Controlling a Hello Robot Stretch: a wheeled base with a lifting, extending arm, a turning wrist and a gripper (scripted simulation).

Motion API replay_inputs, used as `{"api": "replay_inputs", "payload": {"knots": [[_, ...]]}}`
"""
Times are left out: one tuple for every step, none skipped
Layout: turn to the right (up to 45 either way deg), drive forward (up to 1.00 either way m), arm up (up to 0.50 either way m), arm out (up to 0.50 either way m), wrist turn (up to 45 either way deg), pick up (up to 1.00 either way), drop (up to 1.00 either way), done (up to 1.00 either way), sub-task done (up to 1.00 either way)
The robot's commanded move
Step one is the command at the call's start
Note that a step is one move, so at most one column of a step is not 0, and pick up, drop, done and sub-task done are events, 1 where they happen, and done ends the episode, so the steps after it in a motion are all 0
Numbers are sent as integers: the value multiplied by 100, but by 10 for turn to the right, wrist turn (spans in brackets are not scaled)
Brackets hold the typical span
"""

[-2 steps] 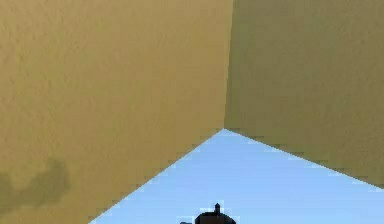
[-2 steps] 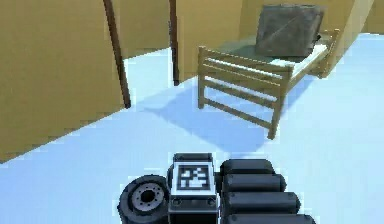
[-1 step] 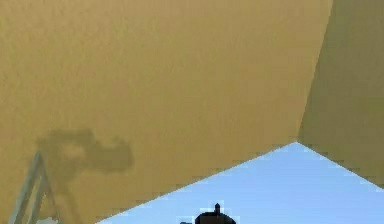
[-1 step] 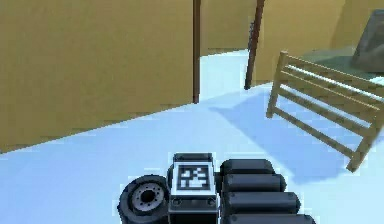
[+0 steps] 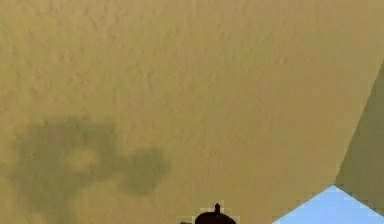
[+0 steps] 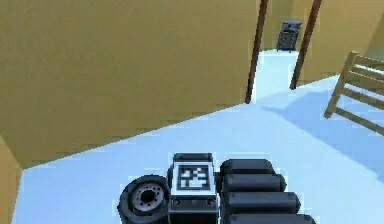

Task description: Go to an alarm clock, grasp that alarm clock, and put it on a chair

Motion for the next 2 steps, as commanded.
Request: {"api": "replay_inputs", "payload": {"knots": [[450,0,0,0,0,0,0,0,0],[-450,0,0,0,0,0,0,0,0]]}}
